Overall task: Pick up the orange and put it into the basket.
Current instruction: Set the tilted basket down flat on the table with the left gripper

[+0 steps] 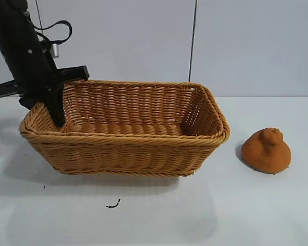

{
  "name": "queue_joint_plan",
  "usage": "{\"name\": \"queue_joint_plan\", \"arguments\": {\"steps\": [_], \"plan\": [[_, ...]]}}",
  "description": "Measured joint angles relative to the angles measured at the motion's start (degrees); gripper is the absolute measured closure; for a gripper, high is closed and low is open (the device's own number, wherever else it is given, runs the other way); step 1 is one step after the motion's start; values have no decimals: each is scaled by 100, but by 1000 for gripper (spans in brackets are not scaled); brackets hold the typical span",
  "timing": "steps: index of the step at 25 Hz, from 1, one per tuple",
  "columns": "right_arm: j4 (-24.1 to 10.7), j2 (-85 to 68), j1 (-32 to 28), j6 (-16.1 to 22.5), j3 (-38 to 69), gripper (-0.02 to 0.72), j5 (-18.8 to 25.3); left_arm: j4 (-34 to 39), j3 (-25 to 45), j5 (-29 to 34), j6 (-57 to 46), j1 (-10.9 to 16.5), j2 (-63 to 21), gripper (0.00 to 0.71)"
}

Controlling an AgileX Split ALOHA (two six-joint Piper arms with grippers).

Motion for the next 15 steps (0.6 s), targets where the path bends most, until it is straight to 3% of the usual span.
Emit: {"name": "queue_joint_plan", "arguments": {"steps": [11,13,15], "plan": [[0,0,0,0,0,10,-5,-56,-35,-340,175,0,598,618],[0,0,0,0,0,10,-5,-62,-35,-357,175,0,598,578],[-33,0,0,0,0,10,-5,-74,-35,-369,175,0,603,466]]}}
